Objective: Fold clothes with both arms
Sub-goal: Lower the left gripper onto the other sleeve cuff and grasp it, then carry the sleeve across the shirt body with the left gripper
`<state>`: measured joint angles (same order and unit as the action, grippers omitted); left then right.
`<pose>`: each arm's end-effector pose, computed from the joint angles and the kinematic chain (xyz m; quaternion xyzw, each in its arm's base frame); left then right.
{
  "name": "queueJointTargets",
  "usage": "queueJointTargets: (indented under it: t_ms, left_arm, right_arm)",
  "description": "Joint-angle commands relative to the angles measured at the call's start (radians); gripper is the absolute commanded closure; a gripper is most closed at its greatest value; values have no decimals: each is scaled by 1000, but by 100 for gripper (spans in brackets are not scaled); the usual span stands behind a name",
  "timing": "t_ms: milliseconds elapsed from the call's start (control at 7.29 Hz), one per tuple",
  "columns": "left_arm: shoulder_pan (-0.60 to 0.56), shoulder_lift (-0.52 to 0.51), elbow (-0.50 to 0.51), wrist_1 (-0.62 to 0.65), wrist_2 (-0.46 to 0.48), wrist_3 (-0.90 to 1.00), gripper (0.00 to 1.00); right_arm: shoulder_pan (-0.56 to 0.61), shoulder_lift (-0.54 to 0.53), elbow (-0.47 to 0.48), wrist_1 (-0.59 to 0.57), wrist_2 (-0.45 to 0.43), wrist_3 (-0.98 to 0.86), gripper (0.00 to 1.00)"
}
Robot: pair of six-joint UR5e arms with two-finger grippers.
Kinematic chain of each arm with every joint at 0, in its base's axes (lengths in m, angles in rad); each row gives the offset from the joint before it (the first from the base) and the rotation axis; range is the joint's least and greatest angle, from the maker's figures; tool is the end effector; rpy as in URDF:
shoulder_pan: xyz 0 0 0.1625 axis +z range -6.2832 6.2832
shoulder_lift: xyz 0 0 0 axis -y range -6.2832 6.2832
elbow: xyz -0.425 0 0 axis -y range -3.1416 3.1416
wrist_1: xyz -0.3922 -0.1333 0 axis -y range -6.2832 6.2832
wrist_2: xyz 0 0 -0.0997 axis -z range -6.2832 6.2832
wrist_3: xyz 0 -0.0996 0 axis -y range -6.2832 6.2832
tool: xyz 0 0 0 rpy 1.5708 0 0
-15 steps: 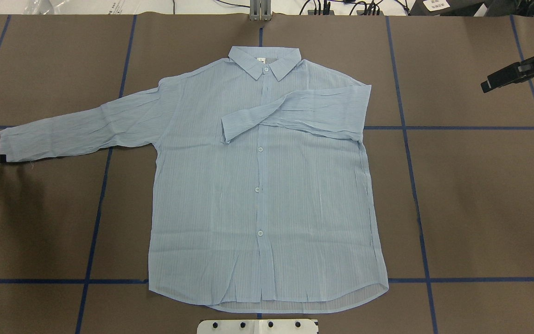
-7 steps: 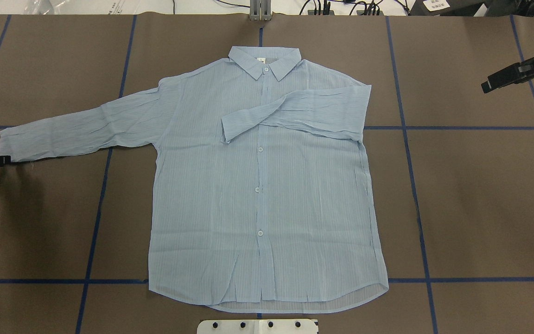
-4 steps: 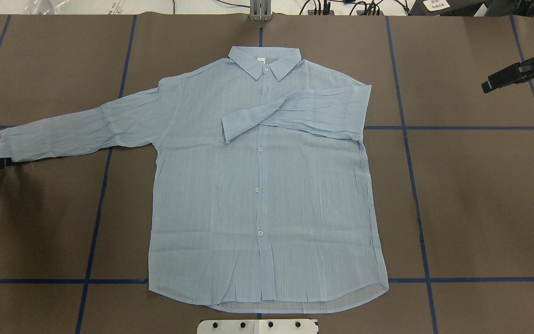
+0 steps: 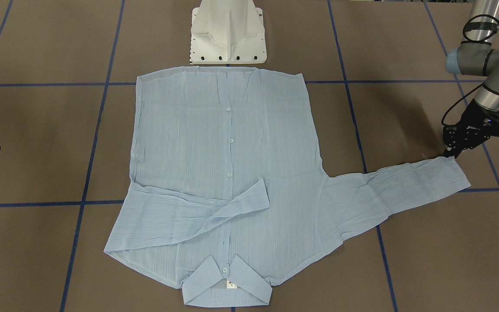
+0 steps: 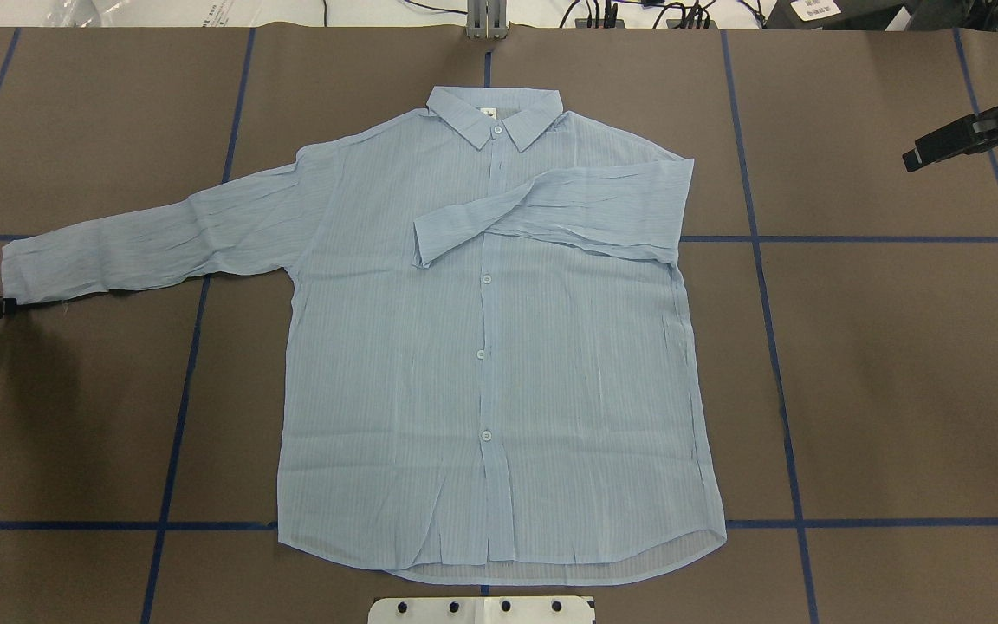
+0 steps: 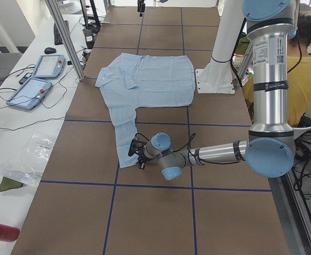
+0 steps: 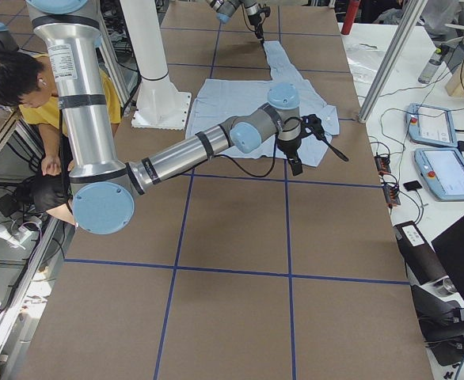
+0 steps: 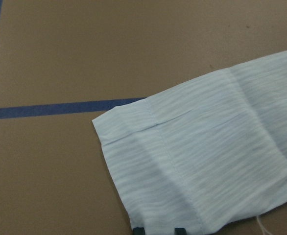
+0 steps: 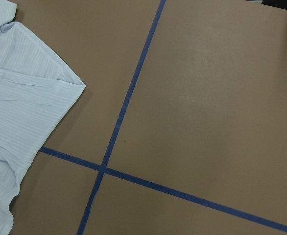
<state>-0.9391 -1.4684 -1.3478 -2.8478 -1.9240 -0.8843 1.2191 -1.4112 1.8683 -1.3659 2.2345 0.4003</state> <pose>0.1931 -0.4313 0.6837 0.2201 0.4234 -0.0304 0.8783 -0.1207 -0.5377 0.4096 0.1727 -0.3994 -0.0841 0.8964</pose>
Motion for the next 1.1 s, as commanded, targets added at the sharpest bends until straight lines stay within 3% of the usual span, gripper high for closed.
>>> queueJointTargets:
  t_ms: [0,137,549,960]
  left_arm:
    - [-3,0,-25,2,-28,10,100]
    - [-15,-3,-49,2,-83,43,100]
    - [-63,-33,-247,10,-88,82,100]
    - [-31,-283,-258,48,-90,65,100]
  right_arm:
    - [0,0,0,1,1,0,0]
    - [0,0,0,1,1,0,0]
    - [0,-11,6,1,2,0,0]
    - [0,-12,12,1,2,2,0]
